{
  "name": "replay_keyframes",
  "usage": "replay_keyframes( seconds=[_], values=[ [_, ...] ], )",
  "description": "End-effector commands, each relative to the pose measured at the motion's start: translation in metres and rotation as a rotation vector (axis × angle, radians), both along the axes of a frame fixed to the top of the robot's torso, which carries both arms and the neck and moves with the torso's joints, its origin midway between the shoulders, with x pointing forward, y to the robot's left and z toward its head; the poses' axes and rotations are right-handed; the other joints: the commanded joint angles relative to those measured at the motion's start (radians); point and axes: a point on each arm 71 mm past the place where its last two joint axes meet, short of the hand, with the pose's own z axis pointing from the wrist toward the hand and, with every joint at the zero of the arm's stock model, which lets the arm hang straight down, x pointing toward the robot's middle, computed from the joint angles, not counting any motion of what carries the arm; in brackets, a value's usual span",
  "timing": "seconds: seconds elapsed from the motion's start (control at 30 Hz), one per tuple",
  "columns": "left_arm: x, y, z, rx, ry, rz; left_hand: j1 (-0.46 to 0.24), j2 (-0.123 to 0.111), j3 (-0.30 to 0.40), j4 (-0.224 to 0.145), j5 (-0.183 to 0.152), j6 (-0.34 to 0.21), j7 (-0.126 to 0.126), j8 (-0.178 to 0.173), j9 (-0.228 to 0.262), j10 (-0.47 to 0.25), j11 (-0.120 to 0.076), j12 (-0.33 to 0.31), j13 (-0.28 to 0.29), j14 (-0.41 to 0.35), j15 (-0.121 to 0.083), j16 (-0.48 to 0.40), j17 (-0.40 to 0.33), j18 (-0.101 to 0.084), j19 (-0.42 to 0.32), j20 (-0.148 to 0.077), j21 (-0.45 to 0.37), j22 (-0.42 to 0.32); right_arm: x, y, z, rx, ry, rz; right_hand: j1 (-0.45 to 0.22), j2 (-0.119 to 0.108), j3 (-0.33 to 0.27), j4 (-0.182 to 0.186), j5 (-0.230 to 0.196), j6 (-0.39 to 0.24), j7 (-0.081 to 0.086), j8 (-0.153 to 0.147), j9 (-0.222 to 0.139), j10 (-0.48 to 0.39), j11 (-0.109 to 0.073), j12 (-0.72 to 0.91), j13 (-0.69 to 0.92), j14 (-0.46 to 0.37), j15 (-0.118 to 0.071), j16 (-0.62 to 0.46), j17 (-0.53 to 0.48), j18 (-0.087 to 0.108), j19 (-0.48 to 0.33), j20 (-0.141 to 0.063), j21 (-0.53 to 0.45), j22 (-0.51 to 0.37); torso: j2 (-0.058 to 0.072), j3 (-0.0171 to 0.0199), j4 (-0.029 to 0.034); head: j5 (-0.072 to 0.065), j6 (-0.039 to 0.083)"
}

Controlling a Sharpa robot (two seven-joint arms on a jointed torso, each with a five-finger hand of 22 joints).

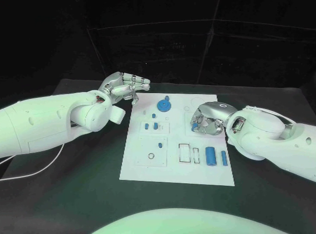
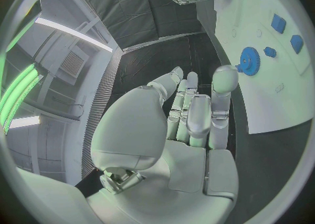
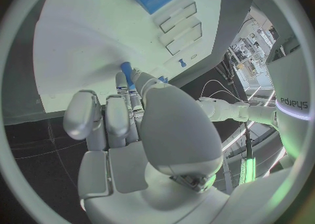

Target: Assemble the parts on the task board

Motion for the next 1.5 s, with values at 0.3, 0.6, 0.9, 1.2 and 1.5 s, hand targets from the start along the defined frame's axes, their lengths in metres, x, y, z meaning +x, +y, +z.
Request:
replay_keyframes(
  seconds=[0.3, 0.6, 0.9, 1.2, 1.5],
  values=[
    [0.0, 0.0, 0.001, -0.007, -0.001, -0.008, 0.004, 0.01, -0.001, -0.002, 0.002, -0.005, 0.001, 0.006, -0.001, -0.005, -0.002, 0.002, 0.001, -0.006, -0.001, -0.006, -0.002, 0.018, -0.006, -0.002, -0.007, -0.001, -0.011, -0.005, 0.014, 0.123, -0.043, -0.03, 0.001, 0.004, 0.019, -0.005, 0.001, 0.009, 0.001, 0.001, 0.002, 0.013, 0.002, -0.014, 0.001, 0.029, -0.005, 0.008, 0.002, -0.003, 0.005, 0.0, 0.004, 0.001, -0.003, -0.0007, 0.0002, 0.001, 0.002],
    [0.0, 0.0, 0.001, -0.007, -0.001, -0.009, 0.004, 0.01, -0.001, -0.002, 0.002, -0.005, 0.001, 0.006, -0.001, -0.005, -0.002, 0.002, 0.001, -0.006, -0.001, -0.006, -0.002, 0.018, -0.006, -0.002, -0.007, -0.001, -0.031, 0.008, 0.038, 0.271, -0.026, 0.009, -0.012, -0.001, 0.023, -0.003, 0.003, 0.01, 0.001, -0.001, 0.002, 0.017, 0.002, -0.02, 0.002, 0.03, -0.005, 0.01, 0.003, -0.003, 0.005, -0.001, 0.005, 0.002, -0.002, -0.0001, -0.0003, 0.001, 0.011],
    [0.0, -0.004, 0.001, -0.01, 0.0, -0.018, 0.004, 0.01, -0.001, -0.002, 0.002, -0.005, 0.001, 0.006, -0.001, -0.005, -0.002, 0.002, 0.001, -0.006, -0.001, -0.006, -0.002, 0.018, -0.006, -0.002, -0.007, -0.001, -0.047, 0.059, 0.043, 0.356, 0.033, 0.146, -0.015, -0.001, 0.027, -0.004, 0.007, 0.01, 0.0, -0.002, 0.001, 0.018, 0.002, -0.024, 0.002, 0.029, -0.005, 0.008, 0.0, -0.002, 0.003, -0.001, 0.003, -0.001, 0.0, -0.0012, 0.0043, 0.004, 0.01],
    [0.001, -0.007, 0.001, -0.012, -0.001, -0.024, 0.004, 0.01, -0.001, -0.002, 0.002, -0.005, 0.001, 0.006, -0.001, -0.005, -0.002, 0.002, 0.001, -0.006, -0.001, -0.006, -0.002, 0.018, -0.006, -0.002, -0.007, -0.001, -0.055, 0.099, 0.02, 0.32, 0.058, 0.274, -0.016, -0.002, 0.031, -0.006, 0.012, 0.01, 0.0, -0.004, 0.001, 0.019, 0.002, -0.027, 0.002, 0.029, -0.006, 0.008, 0.0, -0.002, 0.002, -0.001, 0.003, -0.003, 0.001, -0.0004, -0.0006, 0.032, 0.002],
    [0.001, -0.01, 0.001, -0.013, 0.0, -0.03, 0.004, 0.01, -0.001, -0.002, 0.002, -0.005, 0.001, 0.006, -0.001, -0.005, -0.002, 0.002, 0.001, -0.006, -0.001, -0.006, -0.002, 0.018, -0.006, -0.002, -0.007, -0.001, -0.057, 0.115, -0.005, 0.211, 0.085, 0.328, -0.02, -0.006, 0.033, -0.007, 0.013, 0.01, 0.001, -0.005, 0.001, 0.02, 0.003, -0.031, 0.002, 0.028, -0.005, 0.008, -0.002, -0.002, 0.001, -0.002, 0.002, -0.004, 0.0, -0.0005, 0.0003, 0.048, -0.011]
  ],
)
